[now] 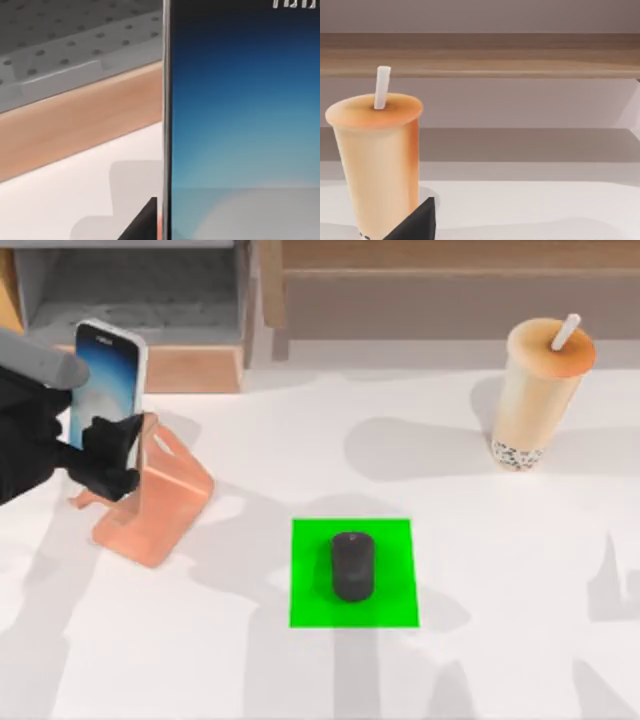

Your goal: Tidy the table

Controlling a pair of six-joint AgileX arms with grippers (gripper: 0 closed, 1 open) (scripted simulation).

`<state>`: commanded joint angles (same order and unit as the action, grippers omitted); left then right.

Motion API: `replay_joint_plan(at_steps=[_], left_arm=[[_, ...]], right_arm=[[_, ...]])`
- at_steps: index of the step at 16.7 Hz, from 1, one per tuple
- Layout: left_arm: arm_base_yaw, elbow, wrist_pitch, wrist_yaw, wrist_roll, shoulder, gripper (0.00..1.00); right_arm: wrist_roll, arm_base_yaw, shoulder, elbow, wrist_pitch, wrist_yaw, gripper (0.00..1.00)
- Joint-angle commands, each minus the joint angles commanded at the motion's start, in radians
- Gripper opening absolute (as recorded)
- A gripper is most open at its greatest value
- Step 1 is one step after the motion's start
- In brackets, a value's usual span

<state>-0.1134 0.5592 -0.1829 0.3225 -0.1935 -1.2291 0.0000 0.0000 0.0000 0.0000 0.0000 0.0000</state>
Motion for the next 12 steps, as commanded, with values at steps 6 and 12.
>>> replay_joint_plan(at_steps=[6,12], left_arm=[[0.0,0.0,0.0,0.0,0.0,0.0,0.38],[0.0,0.0,0.0,0.0,0.0,0.0,0.83]], right_arm=[[0.0,0.0,0.0,0.0,0.0,0.0,1.0],[0.0,0.0,0.0,0.0,0.0,0.0,1.0]])
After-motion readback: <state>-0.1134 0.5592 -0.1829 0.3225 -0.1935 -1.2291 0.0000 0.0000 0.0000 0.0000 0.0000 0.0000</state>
